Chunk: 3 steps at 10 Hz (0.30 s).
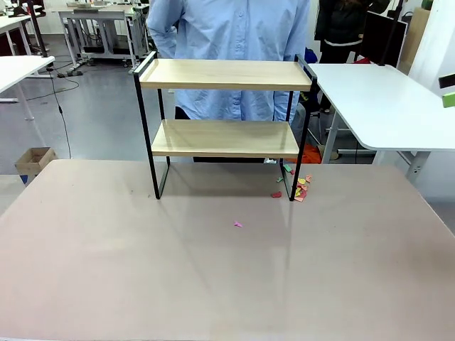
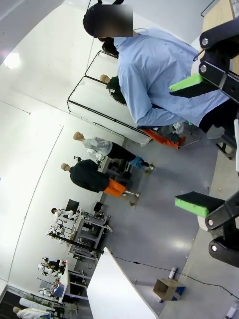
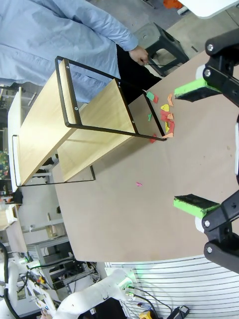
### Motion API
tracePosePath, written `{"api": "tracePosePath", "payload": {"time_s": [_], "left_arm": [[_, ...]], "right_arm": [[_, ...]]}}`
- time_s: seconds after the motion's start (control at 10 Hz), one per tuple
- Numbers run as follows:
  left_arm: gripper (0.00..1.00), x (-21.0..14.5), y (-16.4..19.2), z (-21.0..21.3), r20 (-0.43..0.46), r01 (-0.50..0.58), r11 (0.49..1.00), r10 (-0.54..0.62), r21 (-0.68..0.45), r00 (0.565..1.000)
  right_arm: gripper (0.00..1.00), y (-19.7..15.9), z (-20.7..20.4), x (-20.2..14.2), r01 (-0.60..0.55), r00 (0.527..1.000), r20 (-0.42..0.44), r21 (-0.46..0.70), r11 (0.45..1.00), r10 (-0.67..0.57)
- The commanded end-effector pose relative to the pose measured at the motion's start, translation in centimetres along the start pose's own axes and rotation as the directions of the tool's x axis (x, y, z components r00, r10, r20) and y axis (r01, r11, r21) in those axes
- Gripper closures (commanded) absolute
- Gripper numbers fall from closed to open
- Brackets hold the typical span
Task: Clean the shelf.
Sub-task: Hand the Duster back to the human.
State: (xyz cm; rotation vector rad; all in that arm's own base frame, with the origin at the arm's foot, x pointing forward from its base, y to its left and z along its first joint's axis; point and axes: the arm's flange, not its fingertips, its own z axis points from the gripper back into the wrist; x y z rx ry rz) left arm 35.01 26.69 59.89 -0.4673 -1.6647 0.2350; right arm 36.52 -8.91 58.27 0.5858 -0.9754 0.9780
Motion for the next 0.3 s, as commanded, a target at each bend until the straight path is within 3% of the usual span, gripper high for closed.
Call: {"api": "tracePosePath", "payload": {"time_s": [0.0, 0.2], "left_arm": [[0.0, -0.12, -0.24, 0.13, 0.005, 0.003, 1.0, -0.003, 0.004, 1.0], [0.0, -0.12, -0.24, 0.13, 0.005, 0.003, 1.0, -0.003, 0.004, 1.0]], "right_arm": [[0.0, -0.07, 0.15, 0.07, -0.016, 1.0, 0.0, 0.0, 1.0, 0.016], [0.0, -0.07, 0.15, 0.07, -0.016, 1.0, 0.0, 0.0, 1.0, 0.016]]}}
